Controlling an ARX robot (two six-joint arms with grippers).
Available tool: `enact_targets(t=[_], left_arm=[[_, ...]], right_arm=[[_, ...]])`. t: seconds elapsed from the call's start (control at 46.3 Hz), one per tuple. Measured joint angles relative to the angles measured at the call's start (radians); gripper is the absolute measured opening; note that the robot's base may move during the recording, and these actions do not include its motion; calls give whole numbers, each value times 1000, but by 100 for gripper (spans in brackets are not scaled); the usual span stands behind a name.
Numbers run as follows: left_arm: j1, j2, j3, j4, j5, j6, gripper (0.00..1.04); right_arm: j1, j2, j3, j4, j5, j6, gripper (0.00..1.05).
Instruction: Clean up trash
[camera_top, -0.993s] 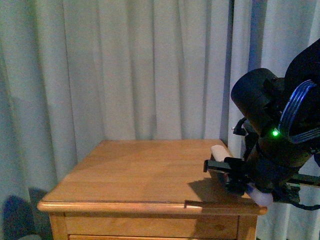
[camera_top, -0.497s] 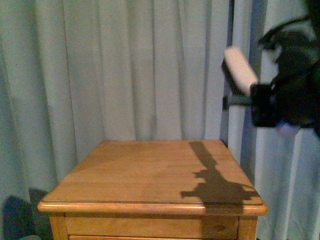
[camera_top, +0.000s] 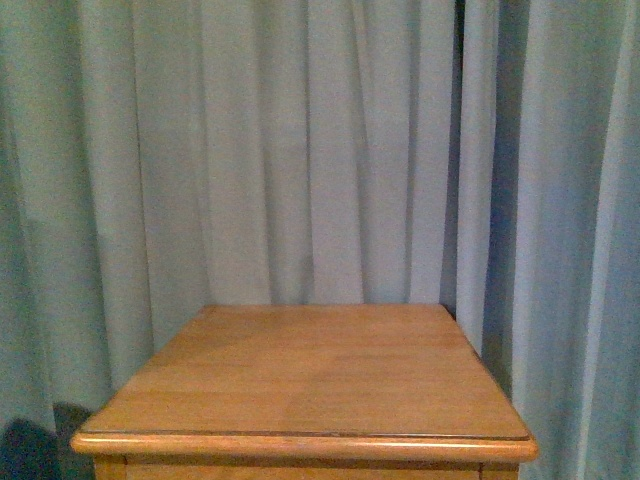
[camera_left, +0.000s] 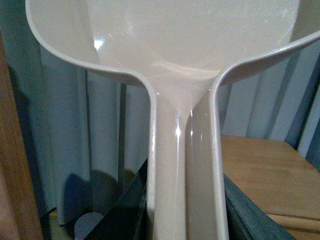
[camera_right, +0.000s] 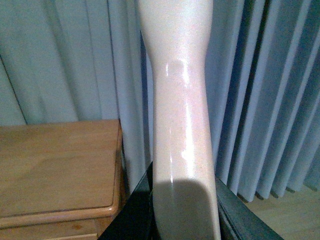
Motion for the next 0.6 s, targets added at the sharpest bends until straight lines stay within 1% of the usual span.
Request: enact_targets(t=[0.043,0.432,0.605], left_arm=[[0,0,0,0,0,0,27],[0,0,0,0,8,0,27],[2,-2,-6,-2,-6,-2,27]], right_arm=[[6,-45,-21,-8,23,0,19],[11,-72,-24,-6,39,0,19],[14,-49,-27,-9,17,-5,19]])
